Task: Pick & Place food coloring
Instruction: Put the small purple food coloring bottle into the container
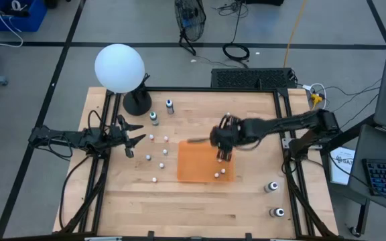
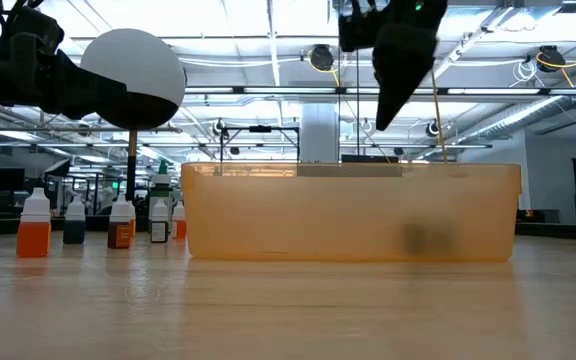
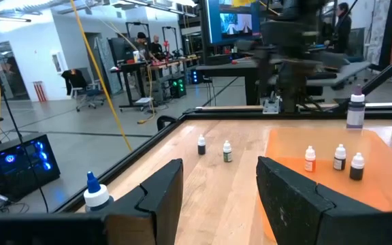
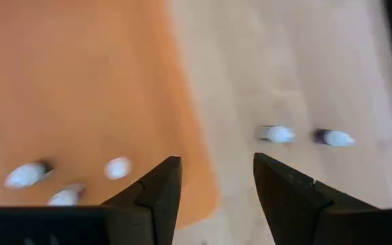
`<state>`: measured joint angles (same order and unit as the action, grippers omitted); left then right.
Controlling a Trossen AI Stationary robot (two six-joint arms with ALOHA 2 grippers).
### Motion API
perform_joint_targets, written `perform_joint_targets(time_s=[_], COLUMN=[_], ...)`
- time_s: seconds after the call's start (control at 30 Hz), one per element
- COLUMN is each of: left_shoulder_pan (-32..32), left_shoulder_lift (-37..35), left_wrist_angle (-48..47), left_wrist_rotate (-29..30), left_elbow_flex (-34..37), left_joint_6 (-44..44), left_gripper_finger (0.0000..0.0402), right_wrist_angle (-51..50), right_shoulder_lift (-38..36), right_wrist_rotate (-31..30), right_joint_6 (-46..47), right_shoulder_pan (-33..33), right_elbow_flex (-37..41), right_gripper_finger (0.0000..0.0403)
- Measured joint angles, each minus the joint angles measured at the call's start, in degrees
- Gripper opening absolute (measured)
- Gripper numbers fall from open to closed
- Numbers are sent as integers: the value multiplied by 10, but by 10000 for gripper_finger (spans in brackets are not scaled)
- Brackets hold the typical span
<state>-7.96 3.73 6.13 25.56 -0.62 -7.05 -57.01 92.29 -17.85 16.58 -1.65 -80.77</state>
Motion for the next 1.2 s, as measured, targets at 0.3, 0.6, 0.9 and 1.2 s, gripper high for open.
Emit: perform_joint_targets(time_s=[0.3, 0.6, 0.9, 1.2], left_shoulder_pan=[0, 0, 0, 0], left_shoulder_lift=[0, 0, 0, 0], left_wrist_angle=[0, 0, 0, 0], left_wrist_rotate=[0, 0, 0, 0], left_elbow_flex=[0, 0, 0, 0], left_joint_6=[0, 0, 0, 0], left_gripper_finger=[186, 187, 186, 187], right_wrist_angle=[4, 65, 64, 65], right_shoulder_lift=[12, 86, 166, 186], right_wrist_rotate=[55, 120, 121, 120], right_joint_6=[-83, -144, -179, -182], right_shoulder_pan=[216, 322, 311, 318], right_elbow_flex=[0, 0, 0, 0], right_gripper_finger=[193, 191, 193, 190])
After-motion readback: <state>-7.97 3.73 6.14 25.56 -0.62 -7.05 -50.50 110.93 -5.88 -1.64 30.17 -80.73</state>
